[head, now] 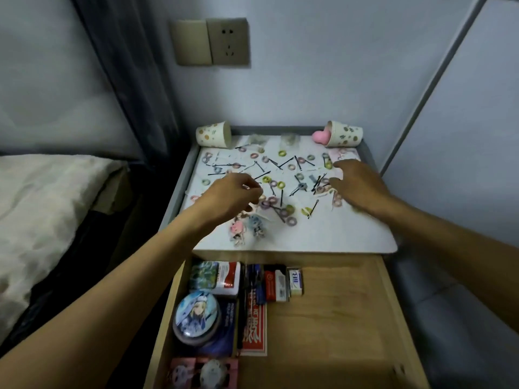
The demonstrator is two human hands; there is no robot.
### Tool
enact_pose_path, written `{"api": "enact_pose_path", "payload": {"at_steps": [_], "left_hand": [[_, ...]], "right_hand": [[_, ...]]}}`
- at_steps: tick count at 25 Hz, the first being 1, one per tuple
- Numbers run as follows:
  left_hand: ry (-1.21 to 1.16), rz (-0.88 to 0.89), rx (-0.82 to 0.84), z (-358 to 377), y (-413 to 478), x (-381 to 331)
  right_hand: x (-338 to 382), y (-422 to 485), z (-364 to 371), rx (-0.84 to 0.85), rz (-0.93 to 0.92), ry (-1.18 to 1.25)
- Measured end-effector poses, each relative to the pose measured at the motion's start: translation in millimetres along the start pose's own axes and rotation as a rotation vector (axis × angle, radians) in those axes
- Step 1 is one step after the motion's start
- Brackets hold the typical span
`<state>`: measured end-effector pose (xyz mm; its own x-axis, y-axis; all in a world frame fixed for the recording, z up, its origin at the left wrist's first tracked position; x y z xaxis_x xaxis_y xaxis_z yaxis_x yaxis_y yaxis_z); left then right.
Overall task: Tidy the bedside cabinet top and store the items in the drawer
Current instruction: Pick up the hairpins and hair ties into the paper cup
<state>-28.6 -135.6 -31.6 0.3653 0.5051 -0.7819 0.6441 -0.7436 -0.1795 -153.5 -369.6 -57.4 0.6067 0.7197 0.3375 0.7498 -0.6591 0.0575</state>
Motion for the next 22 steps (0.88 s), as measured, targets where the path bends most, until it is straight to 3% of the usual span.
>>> {"api": "enact_pose_path", "payload": {"at_steps": [9, 12, 17, 22], "left_hand": [[0.099, 0.035, -0.071, 37, 154, -24], [0.262, 0.078, -0.056, 51, 175, -29], [0.299, 0.131, -0.069, 64, 187, -35], [0.368, 0.287, -0.119, 80, 243, -67]], "right_hand": [[-48, 79, 22, 0.050, 0.144, -0.048], [-57, 85, 29, 0.042, 0.206, 0.014], [-50, 88, 25, 0.038, 0.223, 0.037], [-62, 91, 14, -0.077, 0.276, 0.356]]}}
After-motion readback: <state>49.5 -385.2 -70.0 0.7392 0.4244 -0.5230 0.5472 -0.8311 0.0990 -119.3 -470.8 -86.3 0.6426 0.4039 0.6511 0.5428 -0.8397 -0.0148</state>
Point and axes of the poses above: each hand's wrist, its own y-axis towards the middle knuckle, its own z-axis out of the palm, x = y × z, the point moved 4 cm from there along y, towards the middle knuckle, and after that the axes turned 1 degree about y, right-handed, at the moved point
